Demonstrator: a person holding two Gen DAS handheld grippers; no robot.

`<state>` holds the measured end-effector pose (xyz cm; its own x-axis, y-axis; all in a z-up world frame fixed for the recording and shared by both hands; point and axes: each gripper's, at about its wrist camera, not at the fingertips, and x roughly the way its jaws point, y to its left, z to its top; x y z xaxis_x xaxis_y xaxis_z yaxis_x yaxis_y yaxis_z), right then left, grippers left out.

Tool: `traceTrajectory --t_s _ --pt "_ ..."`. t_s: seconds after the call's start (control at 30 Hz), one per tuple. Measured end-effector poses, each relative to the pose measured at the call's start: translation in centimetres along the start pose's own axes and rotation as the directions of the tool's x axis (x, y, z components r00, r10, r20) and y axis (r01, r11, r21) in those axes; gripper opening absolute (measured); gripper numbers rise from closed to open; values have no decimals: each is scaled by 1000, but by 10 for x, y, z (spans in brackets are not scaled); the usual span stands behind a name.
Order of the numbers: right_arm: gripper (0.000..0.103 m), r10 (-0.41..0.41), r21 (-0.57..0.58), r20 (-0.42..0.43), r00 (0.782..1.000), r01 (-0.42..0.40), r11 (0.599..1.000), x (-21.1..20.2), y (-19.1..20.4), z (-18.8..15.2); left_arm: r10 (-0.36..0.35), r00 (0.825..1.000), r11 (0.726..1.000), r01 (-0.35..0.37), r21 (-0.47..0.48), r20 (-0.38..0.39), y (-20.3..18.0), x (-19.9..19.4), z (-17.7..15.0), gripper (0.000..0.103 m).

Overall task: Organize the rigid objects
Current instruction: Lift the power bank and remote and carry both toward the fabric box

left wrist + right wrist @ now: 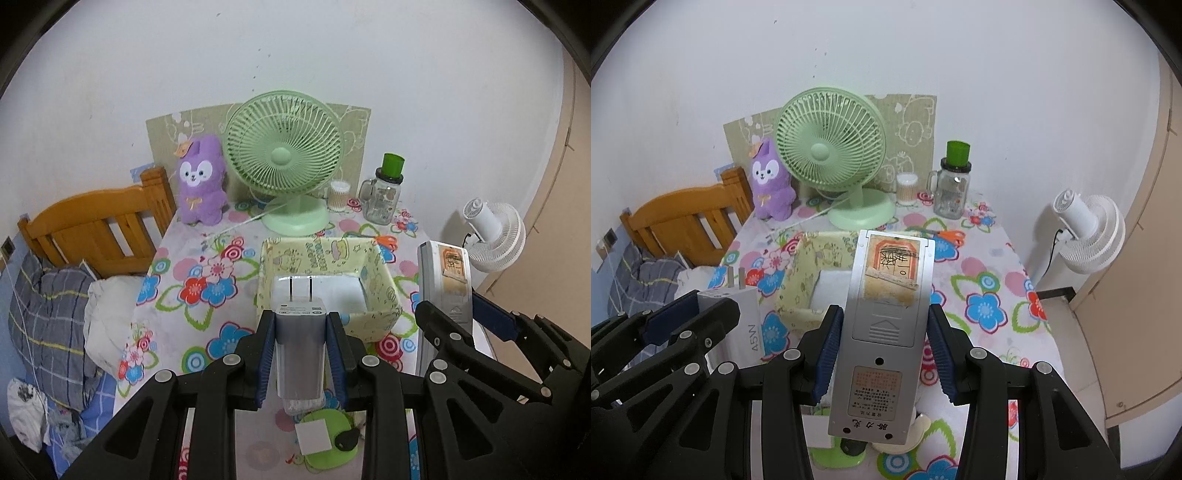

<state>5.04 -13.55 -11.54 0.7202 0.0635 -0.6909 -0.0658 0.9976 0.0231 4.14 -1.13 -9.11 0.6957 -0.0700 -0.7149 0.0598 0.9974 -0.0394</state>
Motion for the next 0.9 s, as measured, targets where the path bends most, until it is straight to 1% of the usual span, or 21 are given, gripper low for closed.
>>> traceTrajectory --t_s 0.17,0.4,0.63,0.77,0.9 --pt "49 -4 1 12 1000 4 1000 3 -3 12 -7 1000 1000 7 3 14 -2 2 11 27" --pt "49 9 6 8 1000 -9 1000 16 -5 24 3 1000 1000 -3 -7 27 -2 12 25 27" --pt "49 28 21 -5 1000 -28 999 36 -7 37 11 1000 999 -10 -34 22 1 29 38 27" --pt "49 25 28 -4 1000 -25 999 49 -9 45 1 1000 998 -1 -58 -2 3 42 45 27" --pt "49 31 41 -11 999 -30 999 61 -11 49 13 1000 999 -13 -39 -2 1 55 51 27"
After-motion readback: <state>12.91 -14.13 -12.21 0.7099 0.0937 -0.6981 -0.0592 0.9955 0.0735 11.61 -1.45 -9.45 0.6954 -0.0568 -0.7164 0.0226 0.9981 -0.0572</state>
